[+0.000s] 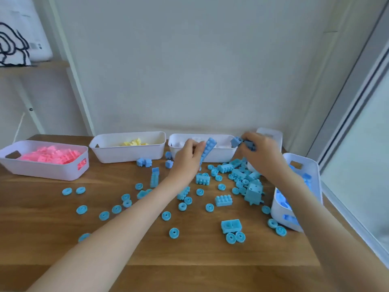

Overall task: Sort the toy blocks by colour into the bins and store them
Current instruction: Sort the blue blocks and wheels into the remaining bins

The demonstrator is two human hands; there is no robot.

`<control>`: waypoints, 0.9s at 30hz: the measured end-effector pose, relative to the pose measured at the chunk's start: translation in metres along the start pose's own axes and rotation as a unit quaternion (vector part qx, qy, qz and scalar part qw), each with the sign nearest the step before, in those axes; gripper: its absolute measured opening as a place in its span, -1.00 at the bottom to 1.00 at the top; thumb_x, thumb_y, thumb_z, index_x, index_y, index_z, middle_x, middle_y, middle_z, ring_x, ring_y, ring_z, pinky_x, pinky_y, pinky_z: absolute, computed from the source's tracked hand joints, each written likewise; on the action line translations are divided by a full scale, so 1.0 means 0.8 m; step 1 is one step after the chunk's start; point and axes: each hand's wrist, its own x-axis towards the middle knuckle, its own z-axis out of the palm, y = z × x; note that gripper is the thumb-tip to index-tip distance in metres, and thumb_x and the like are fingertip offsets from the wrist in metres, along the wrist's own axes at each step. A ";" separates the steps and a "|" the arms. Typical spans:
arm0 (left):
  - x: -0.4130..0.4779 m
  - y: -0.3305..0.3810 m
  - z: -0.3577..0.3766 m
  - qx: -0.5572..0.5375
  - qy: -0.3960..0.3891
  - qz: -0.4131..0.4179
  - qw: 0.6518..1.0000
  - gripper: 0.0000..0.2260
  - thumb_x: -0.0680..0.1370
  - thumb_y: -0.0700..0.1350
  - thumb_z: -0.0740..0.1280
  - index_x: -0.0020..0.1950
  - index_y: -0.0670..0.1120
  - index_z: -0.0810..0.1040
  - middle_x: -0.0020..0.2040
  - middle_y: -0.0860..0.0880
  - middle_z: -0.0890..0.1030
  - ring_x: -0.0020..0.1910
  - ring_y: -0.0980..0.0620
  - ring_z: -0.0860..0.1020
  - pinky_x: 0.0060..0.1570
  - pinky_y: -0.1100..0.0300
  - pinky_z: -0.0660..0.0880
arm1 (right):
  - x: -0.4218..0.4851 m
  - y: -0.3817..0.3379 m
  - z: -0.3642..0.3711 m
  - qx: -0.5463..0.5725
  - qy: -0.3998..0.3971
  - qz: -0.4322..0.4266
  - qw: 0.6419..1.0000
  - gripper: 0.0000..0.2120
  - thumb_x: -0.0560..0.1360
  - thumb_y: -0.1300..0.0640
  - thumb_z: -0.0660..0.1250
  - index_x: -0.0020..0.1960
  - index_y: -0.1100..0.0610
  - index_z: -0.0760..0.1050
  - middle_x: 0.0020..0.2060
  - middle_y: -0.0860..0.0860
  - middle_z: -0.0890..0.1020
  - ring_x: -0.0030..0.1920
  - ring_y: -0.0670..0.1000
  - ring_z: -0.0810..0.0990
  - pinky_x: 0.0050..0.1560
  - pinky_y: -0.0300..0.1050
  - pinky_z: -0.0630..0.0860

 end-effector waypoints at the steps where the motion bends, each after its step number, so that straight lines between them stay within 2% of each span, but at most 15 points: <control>1: 0.001 0.012 0.020 0.007 -0.004 0.013 1.000 -0.75 0.63 0.07 0.11 -0.07 -0.10 0.37 -0.32 0.01 0.44 -0.36 0.04 0.47 -0.35 0.24 0.38 | -0.002 0.016 -0.013 -0.017 0.000 0.024 1.000 -0.93 0.48 0.25 0.25 -0.15 0.18 0.50 -0.32 0.12 0.52 -0.35 0.09 0.40 -0.38 -0.29 0.27; 4: -0.002 0.043 0.079 0.007 -0.023 0.035 0.999 -0.73 0.63 0.06 0.13 -0.04 -0.15 0.37 -0.30 0.00 0.45 -0.34 0.03 0.45 -0.34 0.22 0.35 | -0.015 0.051 -0.041 -0.061 -0.013 0.087 0.994 -0.91 0.49 0.24 0.22 -0.11 0.23 0.49 -0.26 0.18 0.55 -0.26 0.18 0.44 -0.29 -0.09 0.24; 7: -0.013 0.069 0.132 0.025 -0.051 0.050 0.997 -0.76 0.64 0.03 0.13 -0.04 -0.14 0.37 -0.28 0.00 0.45 -0.35 0.13 0.40 -0.42 0.33 0.30 | -0.030 0.081 -0.059 -0.076 -0.012 0.115 0.990 -0.86 0.50 0.22 0.21 -0.06 0.25 0.51 -0.23 0.14 0.54 -0.26 0.12 0.42 -0.30 -0.12 0.26; 9: -0.020 0.083 0.159 0.032 -0.069 0.046 0.996 -0.78 0.64 0.01 0.12 -0.03 -0.14 0.36 -0.27 0.02 0.43 -0.36 0.15 0.39 -0.43 0.38 0.32 | -0.037 0.100 -0.069 -0.093 -0.016 0.127 0.987 -0.88 0.50 0.21 0.20 -0.12 0.24 0.48 -0.28 0.12 0.53 -0.32 0.08 0.41 -0.36 -0.13 0.30; 12: -0.027 0.094 0.185 0.046 -0.094 0.030 0.994 -0.81 0.65 0.00 0.12 -0.04 -0.11 0.33 -0.29 0.04 0.42 -0.36 0.15 0.39 -0.46 0.36 0.29 | -0.041 0.129 -0.081 -0.094 -0.012 0.159 0.983 -0.84 0.51 0.23 0.18 -0.20 0.28 0.41 -0.38 0.08 0.43 -0.40 0.05 0.34 -0.47 -0.17 0.23; 14: -0.029 0.097 0.198 0.071 -0.113 0.027 0.991 -0.82 0.64 0.00 0.14 -0.04 -0.10 0.33 -0.27 0.03 0.43 -0.33 0.11 0.42 -0.43 0.31 0.30 | -0.041 0.148 -0.085 -0.095 -0.005 0.175 0.980 -0.83 0.52 0.22 0.18 -0.15 0.32 0.44 -0.32 0.12 0.47 -0.32 0.11 0.40 -0.40 -0.12 0.26; 17: -0.031 0.097 0.205 0.129 -0.145 0.029 0.980 -0.82 0.62 0.02 0.18 0.03 -0.10 0.33 -0.21 0.04 0.43 -0.26 0.06 0.45 -0.40 0.27 0.32 | -0.039 0.168 -0.076 -0.103 -0.054 0.171 0.978 -0.80 0.56 0.12 0.21 0.05 0.26 0.46 -0.08 0.16 0.55 -0.04 0.17 0.51 -0.17 -0.14 0.30; 20: -0.033 0.096 0.210 0.210 -0.172 0.068 0.960 -0.76 0.62 0.01 0.19 0.19 -0.11 0.37 0.04 -0.01 0.46 -0.08 0.05 0.47 -0.24 0.25 0.36 | -0.042 0.174 -0.067 -0.077 -0.094 0.168 0.978 -0.72 0.60 0.12 0.12 0.27 0.17 0.37 0.16 0.13 0.51 0.13 0.12 0.48 0.07 -0.10 0.38; 22: -0.032 0.093 0.212 0.255 -0.183 0.105 0.944 -0.75 0.62 -0.03 0.19 0.26 -0.11 0.38 0.19 -0.05 0.45 0.08 0.00 0.48 -0.11 0.20 0.39 | -0.044 0.174 -0.062 -0.065 -0.085 0.168 0.980 -0.68 0.60 0.16 0.04 0.33 0.13 0.32 0.24 0.07 0.47 0.26 0.09 0.41 0.22 0.00 0.32; 24: -0.033 0.092 0.214 0.305 -0.205 0.141 0.919 -0.72 0.61 -0.07 0.19 0.30 -0.11 0.37 0.25 -0.07 0.45 0.20 -0.05 0.42 0.04 0.11 0.42 | -0.045 0.175 -0.056 -0.102 -0.088 0.155 0.979 -0.66 0.60 0.18 -0.04 0.34 0.08 0.30 0.31 -0.01 0.42 0.33 0.04 0.33 0.18 0.02 0.21; 27: -0.037 0.094 0.219 0.382 -0.242 0.180 0.874 -0.69 0.62 -0.04 0.14 0.31 -0.14 0.34 0.28 -0.10 0.44 0.24 -0.08 0.33 0.16 0.04 0.33 | -0.049 0.171 -0.052 -0.215 -0.126 0.118 0.961 -0.65 0.63 0.21 -0.09 0.32 0.08 0.32 0.34 -0.05 0.36 0.28 0.03 0.33 -0.03 -0.09 0.03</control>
